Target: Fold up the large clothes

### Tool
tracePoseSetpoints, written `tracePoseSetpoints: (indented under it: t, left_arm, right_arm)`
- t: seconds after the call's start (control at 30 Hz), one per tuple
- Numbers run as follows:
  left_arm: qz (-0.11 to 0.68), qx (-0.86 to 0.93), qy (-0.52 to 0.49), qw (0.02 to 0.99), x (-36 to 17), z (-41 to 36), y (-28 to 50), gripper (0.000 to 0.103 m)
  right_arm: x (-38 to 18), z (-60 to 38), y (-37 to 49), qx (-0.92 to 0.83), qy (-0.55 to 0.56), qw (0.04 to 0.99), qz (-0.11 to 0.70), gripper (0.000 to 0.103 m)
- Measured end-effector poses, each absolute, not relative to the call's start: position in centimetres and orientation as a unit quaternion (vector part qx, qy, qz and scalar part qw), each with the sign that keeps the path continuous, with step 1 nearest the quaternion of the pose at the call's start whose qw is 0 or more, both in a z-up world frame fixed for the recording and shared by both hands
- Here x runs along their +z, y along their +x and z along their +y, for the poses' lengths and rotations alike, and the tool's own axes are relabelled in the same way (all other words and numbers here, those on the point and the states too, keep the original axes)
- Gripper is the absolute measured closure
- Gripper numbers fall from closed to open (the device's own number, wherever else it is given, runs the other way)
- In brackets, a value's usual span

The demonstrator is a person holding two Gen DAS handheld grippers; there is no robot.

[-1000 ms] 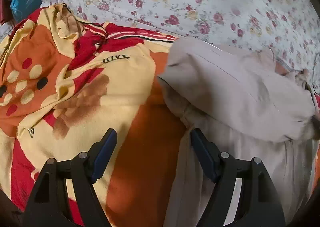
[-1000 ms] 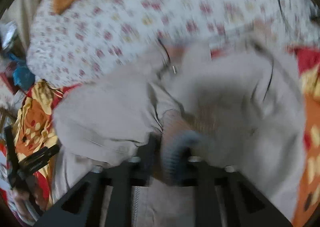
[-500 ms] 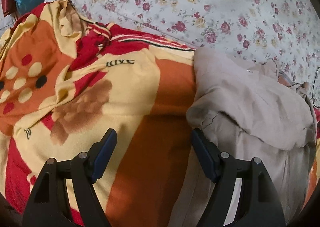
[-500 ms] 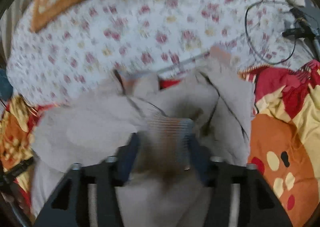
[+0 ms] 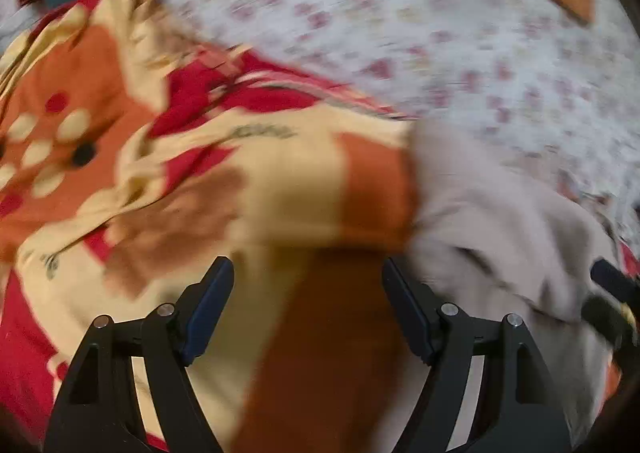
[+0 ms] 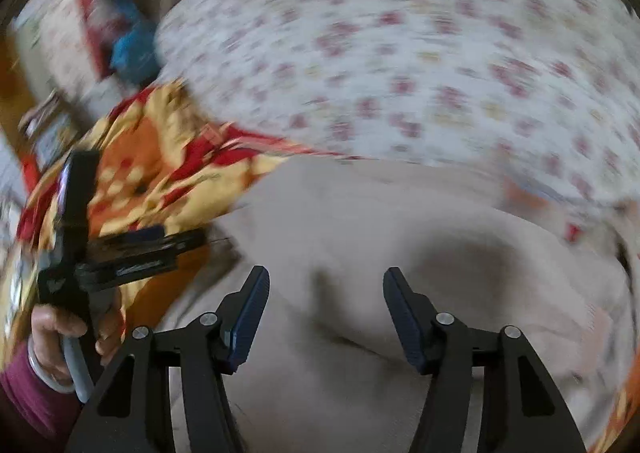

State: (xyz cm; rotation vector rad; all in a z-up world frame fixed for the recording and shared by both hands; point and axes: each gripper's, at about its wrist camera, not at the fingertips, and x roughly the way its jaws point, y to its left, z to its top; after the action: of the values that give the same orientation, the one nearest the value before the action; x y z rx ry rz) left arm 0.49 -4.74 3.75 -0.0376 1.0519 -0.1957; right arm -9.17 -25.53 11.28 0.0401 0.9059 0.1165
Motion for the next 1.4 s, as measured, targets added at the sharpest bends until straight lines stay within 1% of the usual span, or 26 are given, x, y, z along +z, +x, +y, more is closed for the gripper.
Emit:
tracePoseSetpoints:
  t: [0.03, 0.07, 0.13, 0.2, 0.27, 0.3, 0.33, 0.37, 0.43, 0.53, 0.6, 0.67, 0.73, 0.77, 0.8, 0.83, 0.87, 0.93, 1.0, 1.07, 1.1, 1.13, 1.27, 1.33, 1.4]
  left_arm:
    - [0.505, -0.089, -0.033, 0.858, 3.5, -3.9, 1.0, 0.027]
    - [0.507, -0.098, -0.053, 0.855, 3.5, -3.4, 1.3, 0.027]
    - [0.505, -0.104, -0.076, 0.854, 3.8, -2.7, 1.4, 0.027]
    - [0.493, -0.097, -0.069, 0.862, 4.2, -2.4, 1.4, 0.027]
    - [0.481, -0.077, -0.051, 0.872, 4.6, -2.1, 1.6, 0.027]
    - [0.479, -0.076, -0.054, 0.873, 4.6, -1.7, 1.7, 0.027]
    - [0.480, -0.078, -0.065, 0.871, 4.6, -1.3, 1.9, 0.027]
    - [0.483, -0.080, -0.080, 0.868, 4.5, -0.8, 2.2, 0.027]
    - [0.487, -0.081, -0.110, 0.863, 4.5, 0.1, 2.5, 0.027]
    - [0.483, -0.086, -0.129, 0.862, 4.9, 0.2, 2.5, 0.027]
    - [0.477, -0.092, -0.133, 0.864, 5.1, -0.3, 2.3, 0.027]
    - [0.473, -0.103, -0.124, 0.866, 5.3, -1.1, 2.0, 0.027]
    - [0.469, -0.115, -0.112, 0.868, 5.5, -1.8, 1.5, 0.027]
    - [0.468, -0.119, -0.109, 0.869, 5.7, -2.0, 1.4, 0.027]
    - [0.465, -0.125, -0.109, 0.870, 5.8, -2.2, 1.2, 0.027]
    - [0.463, -0.135, -0.110, 0.869, 5.9, -2.6, 1.1, 0.027]
    - [0.462, -0.142, -0.109, 0.868, 6.0, -2.9, 1.1, 0.027]
    - [0.463, -0.156, -0.102, 0.866, 5.9, -3.9, 0.9, 0.027]
    - [0.470, -0.164, -0.079, 0.864, 5.5, -5.1, 0.6, 0.027]
    - [0.481, -0.155, -0.043, 0.862, 4.8, -6.3, 0.6, 0.026]
    - [0.488, -0.145, -0.026, 0.860, 4.4, -6.7, 0.6, 0.026]
    - [0.496, -0.136, -0.010, 0.858, 3.8, -7.0, 0.7, 0.026]
    - [0.500, -0.123, 0.013, 0.857, 2.8, -7.7, 1.1, 0.026]
    - [0.496, -0.119, 0.023, 0.860, 2.8, -7.9, 1.1, 0.026]
    - [0.495, -0.119, 0.023, 0.861, 2.7, -7.9, 1.1, 0.026]
  right_arm:
    - [10.7, -24.1, -8.5, 0.072, 0.002, 0.896, 0.439, 0.047]
    - [10.3, -23.0, -8.0, 0.083, -0.012, 0.894, 0.440, 0.053]
    - [9.3, -20.2, -6.7, 0.099, -0.057, 0.892, 0.436, 0.071]
    - [8.4, -18.2, -5.4, 0.103, -0.087, 0.891, 0.433, 0.076]
    - [7.2, -16.8, -3.8, 0.104, -0.112, 0.885, 0.439, 0.077]
    - [6.4, -16.6, -2.9, 0.095, -0.124, 0.881, 0.447, 0.081]
    - [5.7, -16.8, -2.1, 0.089, -0.123, 0.876, 0.459, 0.095]
    - [5.3, -16.9, -1.5, 0.090, -0.115, 0.872, 0.467, 0.101]
    - [5.6, -17.6, -1.2, 0.100, -0.072, 0.871, 0.476, 0.101]
    - [7.0, -18.1, -2.7, 0.132, -0.043, 0.877, 0.461, 0.101]
    - [6.1, -18.6, -3.0, 0.143, -0.009, 0.865, 0.481, 0.101]
    - [4.9, -18.4, -3.0, 0.147, -0.006, 0.855, 0.497, 0.101]
    - [5.0, -18.5, -3.6, 0.152, -0.011, 0.857, 0.492, 0.094]
    - [5.7, -19.0, -4.0, 0.154, -0.001, 0.862, 0.483, 0.089]
    - [6.5, -19.7, -4.2, 0.153, 0.010, 0.868, 0.473, 0.073]
    - [7.4, -20.6, -4.3, 0.141, 0.021, 0.877, 0.458, 0.060]
    - [8.2, -21.5, -4.3, 0.125, 0.027, 0.886, 0.445, 0.057]
    - [9.3, -23.6, -3.6, 0.077, 0.042, 0.899, 0.429, 0.057]
    - [9.3, -25.2, -2.1, 0.042, 0.054, 0.897, 0.436, 0.057]
    - [8.1, -25.9, -0.1, 0.036, 0.060, 0.887, 0.457, 0.057]
    - [7.1, -25.8, 0.9, 0.036, 0.053, 0.878, 0.475, 0.061]
    - [5.5, -25.4, 2.1, 0.027, 0.037, 0.867, 0.497, 0.062]
    - [1.3, -24.6, 4.4, 0.001, 0.008, 0.858, 0.514, 0.062]
    - [1.2, -24.4, 4.4, -0.004, 0.008, 0.866, 0.499, 0.061]
    - [1.8, -24.5, 3.9, -0.001, 0.015, 0.862, 0.507, 0.059]
